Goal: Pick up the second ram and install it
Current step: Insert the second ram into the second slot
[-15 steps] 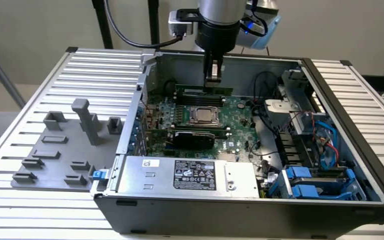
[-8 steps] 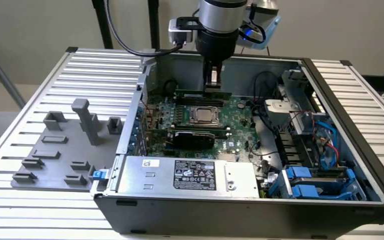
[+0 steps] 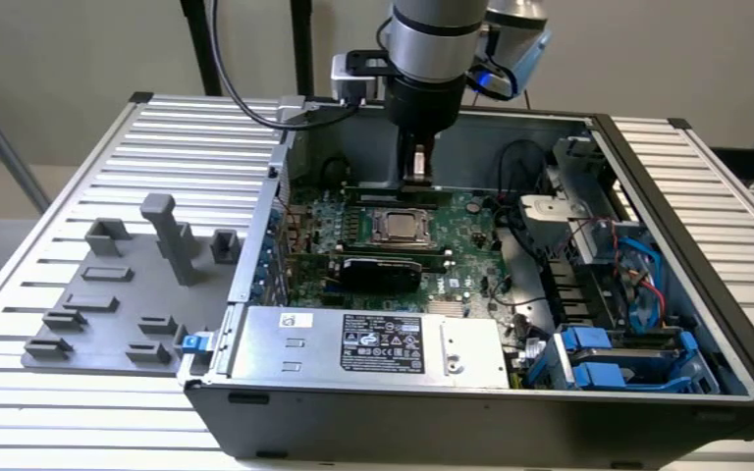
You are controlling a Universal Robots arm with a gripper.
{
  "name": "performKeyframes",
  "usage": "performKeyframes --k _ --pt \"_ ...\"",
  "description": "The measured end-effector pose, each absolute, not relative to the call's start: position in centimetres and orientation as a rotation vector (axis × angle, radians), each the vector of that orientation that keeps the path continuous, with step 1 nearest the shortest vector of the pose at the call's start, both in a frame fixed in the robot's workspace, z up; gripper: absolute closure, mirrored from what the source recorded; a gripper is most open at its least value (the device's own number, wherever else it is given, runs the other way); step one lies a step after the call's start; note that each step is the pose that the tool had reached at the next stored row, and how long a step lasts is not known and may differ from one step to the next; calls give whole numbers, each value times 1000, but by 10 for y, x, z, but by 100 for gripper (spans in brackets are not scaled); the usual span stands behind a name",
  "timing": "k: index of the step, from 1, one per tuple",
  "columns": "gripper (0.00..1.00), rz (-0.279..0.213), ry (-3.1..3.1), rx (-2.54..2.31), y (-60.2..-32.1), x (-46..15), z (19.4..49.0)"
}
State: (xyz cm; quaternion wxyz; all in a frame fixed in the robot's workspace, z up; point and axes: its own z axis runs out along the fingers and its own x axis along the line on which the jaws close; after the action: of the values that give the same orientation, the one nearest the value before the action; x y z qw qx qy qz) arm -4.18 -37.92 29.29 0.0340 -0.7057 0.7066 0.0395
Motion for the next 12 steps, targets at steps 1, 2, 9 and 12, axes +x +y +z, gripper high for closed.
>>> performKeyframes --k 1,2,9,12 --pt "86 122 2171 -2172 -379 -42 291" --pt "86 122 2170 -2174 -380 -42 289" --pt "86 122 2162 -2182 -381 -42 276" --pt "86 122 2161 -2183 -381 -42 271"
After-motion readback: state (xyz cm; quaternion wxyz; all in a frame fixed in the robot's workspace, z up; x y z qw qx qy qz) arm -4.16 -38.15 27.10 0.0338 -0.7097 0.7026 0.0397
